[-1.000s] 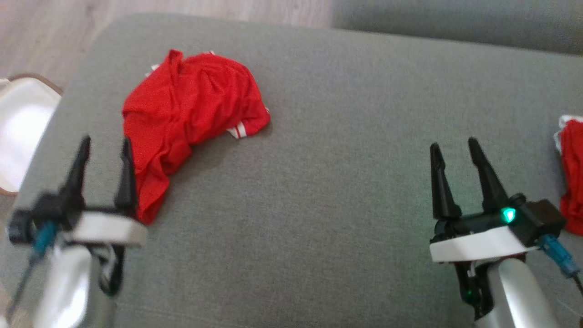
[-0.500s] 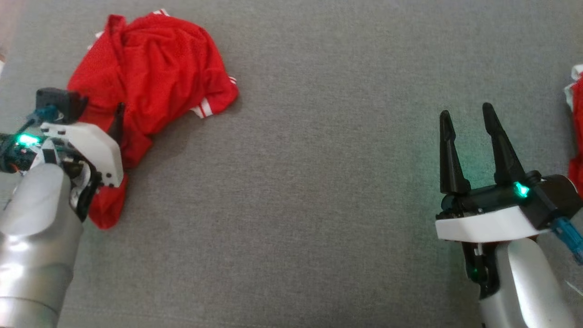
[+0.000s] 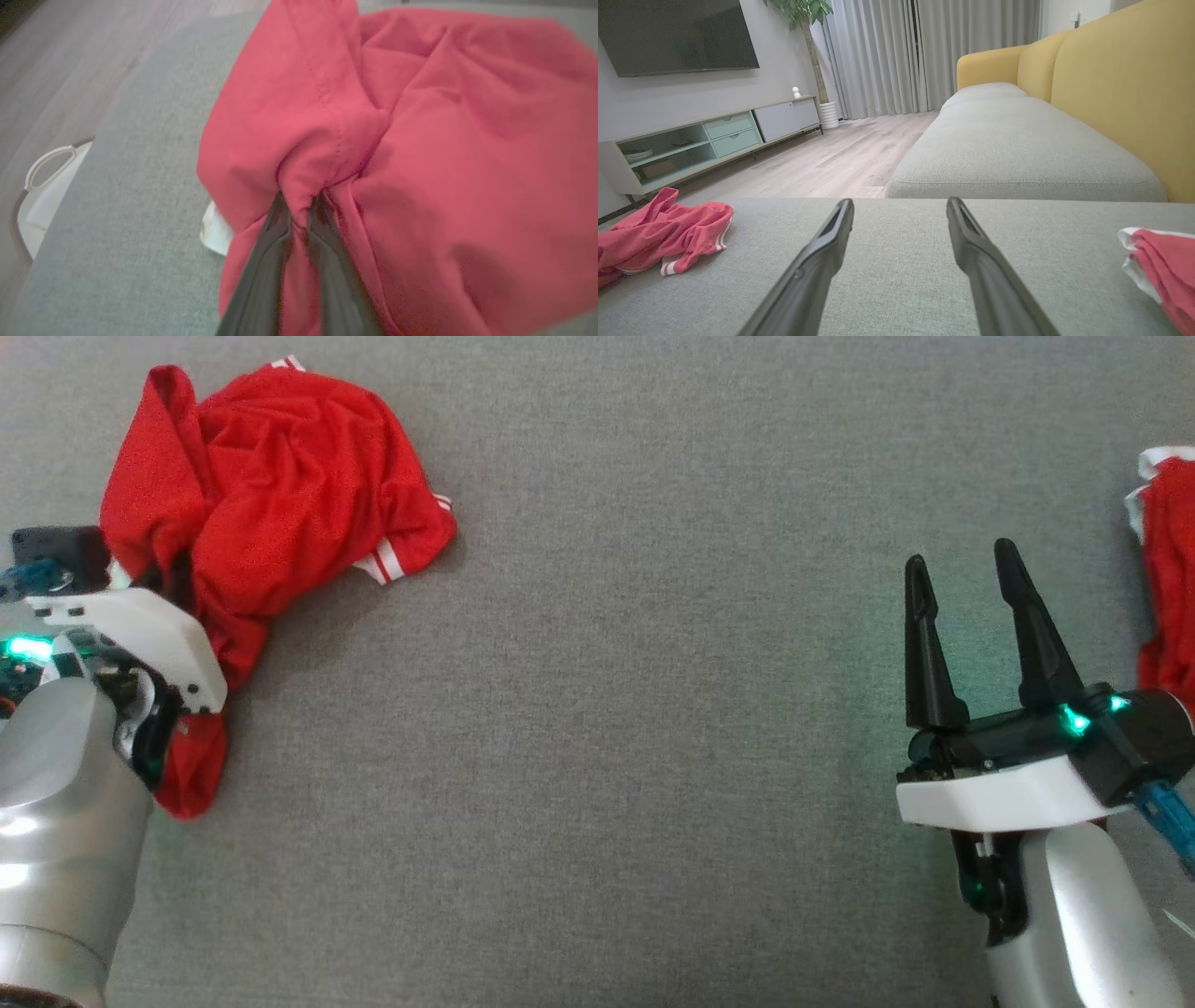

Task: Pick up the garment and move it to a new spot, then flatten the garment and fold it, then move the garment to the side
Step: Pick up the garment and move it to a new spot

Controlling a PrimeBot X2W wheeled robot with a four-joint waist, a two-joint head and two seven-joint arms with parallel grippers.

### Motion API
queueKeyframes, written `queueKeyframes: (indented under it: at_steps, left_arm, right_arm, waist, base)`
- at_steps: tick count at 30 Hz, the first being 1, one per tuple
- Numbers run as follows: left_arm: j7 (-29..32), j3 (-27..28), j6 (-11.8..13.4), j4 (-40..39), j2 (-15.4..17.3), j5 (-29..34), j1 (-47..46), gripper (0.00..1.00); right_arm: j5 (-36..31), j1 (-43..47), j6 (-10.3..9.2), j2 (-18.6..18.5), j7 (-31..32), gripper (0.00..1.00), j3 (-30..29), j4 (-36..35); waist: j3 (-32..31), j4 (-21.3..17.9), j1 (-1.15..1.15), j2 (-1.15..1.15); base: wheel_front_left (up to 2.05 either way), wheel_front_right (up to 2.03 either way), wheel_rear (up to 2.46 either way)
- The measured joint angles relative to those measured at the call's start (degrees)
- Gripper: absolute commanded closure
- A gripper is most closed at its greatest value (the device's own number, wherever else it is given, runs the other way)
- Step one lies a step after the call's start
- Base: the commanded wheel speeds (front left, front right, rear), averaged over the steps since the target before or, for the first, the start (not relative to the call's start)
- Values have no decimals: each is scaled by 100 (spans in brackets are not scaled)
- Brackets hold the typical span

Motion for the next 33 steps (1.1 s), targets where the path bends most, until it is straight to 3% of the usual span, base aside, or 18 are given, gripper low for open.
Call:
queueKeyframes:
  at_steps: [7, 14, 20, 26, 33]
  left_arm:
    - [-1152, 77, 0, -146, 66, -287, -67, 100]
    - [-1893, -33, 0, -1070, 107, -466, -160, 100]
    - [-1969, -285, 0, -2361, 12, -615, -149, 100]
    - [-1616, -653, 59, -3461, -347, -699, -125, 100]
    - [-1080, -1491, 214, -3951, -811, -342, -41, 100]
  right_arm:
    - [65, 2, 0, 0, -1, 0, 56, 80]
    - [266, 32, 0, 0, -21, 0, 135, 275]
    - [408, 36, 0, 0, -69, 0, 176, 375]
    - [593, 33, 0, 0, -86, 0, 248, 417]
    - [788, -16, 0, 0, -87, 0, 361, 382]
  waist:
    - [-291, -45, -1, 0]
    - [-678, -185, -1, 0]
    - [-935, -393, -1, 0]
    - [-988, -699, -1, 0]
    - [-849, -1138, 0, 0]
  base:
    - [0, 0, 0]
    - [0, 0, 0]
    - [0, 0, 0]
    - [0, 0, 0]
    - [0, 0, 0]
